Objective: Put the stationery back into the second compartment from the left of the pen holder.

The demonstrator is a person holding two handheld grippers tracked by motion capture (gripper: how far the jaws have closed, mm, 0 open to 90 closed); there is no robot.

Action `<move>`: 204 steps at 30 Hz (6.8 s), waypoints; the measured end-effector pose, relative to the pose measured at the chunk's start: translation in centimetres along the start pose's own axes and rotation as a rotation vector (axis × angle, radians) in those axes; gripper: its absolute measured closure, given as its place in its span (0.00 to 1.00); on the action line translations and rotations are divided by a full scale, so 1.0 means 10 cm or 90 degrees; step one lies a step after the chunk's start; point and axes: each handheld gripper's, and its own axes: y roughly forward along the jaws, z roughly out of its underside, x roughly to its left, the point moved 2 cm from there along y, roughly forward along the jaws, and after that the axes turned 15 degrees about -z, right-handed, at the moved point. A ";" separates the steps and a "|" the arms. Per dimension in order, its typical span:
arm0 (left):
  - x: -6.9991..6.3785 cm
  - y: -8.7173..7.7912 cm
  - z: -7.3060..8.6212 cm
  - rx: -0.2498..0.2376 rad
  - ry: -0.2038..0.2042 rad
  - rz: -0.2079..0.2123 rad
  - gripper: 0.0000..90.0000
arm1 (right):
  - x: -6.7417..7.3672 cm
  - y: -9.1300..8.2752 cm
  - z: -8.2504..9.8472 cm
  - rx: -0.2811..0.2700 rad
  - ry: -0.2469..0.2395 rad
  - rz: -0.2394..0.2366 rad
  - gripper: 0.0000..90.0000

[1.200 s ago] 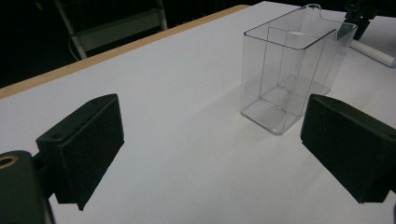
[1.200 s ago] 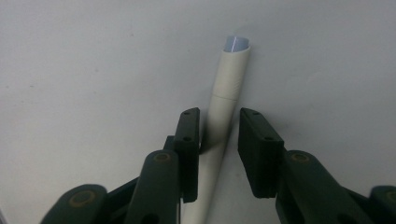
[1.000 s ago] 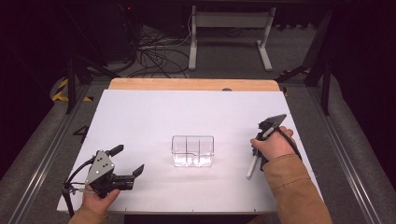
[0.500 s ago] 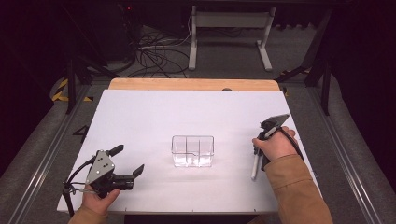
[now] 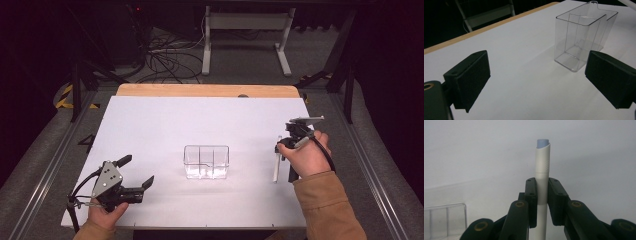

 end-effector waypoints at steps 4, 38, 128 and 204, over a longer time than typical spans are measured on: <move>0.00 0.00 0.00 0.001 -0.002 0.000 0.08 | 0.06 -0.11 0.01 -0.042 -0.052 -0.025 0.88; 0.00 0.00 0.01 0.001 0.001 -0.005 0.08 | 0.32 -0.56 0.05 -0.258 -0.433 -0.226 0.88; 0.02 -0.03 0.05 -0.002 -0.006 -0.017 0.08 | 1.37 0.31 0.55 -0.261 -0.620 -0.523 0.87; 0.07 -0.09 0.04 -0.021 -0.028 -0.049 0.07 | -0.04 -0.30 0.50 -0.291 -0.613 -0.360 0.26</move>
